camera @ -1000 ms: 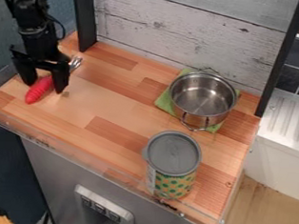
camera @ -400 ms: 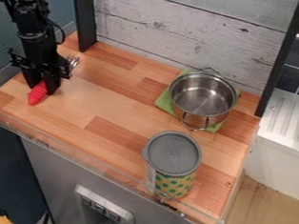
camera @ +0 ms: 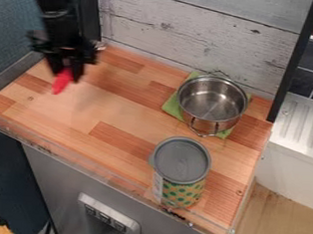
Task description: Moves the red fork to the top of the table
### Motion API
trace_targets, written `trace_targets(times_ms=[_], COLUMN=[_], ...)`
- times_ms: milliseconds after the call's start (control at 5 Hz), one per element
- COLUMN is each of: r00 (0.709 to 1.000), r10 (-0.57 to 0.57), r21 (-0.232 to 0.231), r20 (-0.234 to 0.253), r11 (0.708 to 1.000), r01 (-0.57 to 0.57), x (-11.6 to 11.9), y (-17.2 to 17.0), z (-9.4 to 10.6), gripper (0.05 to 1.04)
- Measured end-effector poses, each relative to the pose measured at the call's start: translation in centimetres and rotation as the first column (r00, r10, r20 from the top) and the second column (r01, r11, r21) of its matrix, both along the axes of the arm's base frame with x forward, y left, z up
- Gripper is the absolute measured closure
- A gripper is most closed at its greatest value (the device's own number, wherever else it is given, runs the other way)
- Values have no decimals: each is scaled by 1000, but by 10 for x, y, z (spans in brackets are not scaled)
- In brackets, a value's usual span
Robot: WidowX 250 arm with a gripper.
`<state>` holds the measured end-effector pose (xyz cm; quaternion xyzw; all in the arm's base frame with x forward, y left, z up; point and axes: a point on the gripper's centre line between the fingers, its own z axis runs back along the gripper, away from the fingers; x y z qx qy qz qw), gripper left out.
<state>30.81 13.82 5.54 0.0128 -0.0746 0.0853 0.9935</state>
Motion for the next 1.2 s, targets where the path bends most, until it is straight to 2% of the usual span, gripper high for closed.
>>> trace_targets(times_ms=[200, 400, 600, 800, 1000, 1200], r00=[995, 984, 978, 977, 978, 975], r10=[-99, -172, -202, -198, -188, -191], r21=[-26, -41, -23, -18, -16, -34], r20=[9, -41, -52, -85, -91, -113], r11=[995, 984, 979, 980, 982, 982], r01=[99, 171, 201, 197, 188, 188], x=[15, 23, 36, 34, 32, 28], y=[-38, -67, -75, -74, -69, -68], z=[-5, -24, -33, -45, -47, -47], gripper=[662, 662, 662, 662, 616, 310])
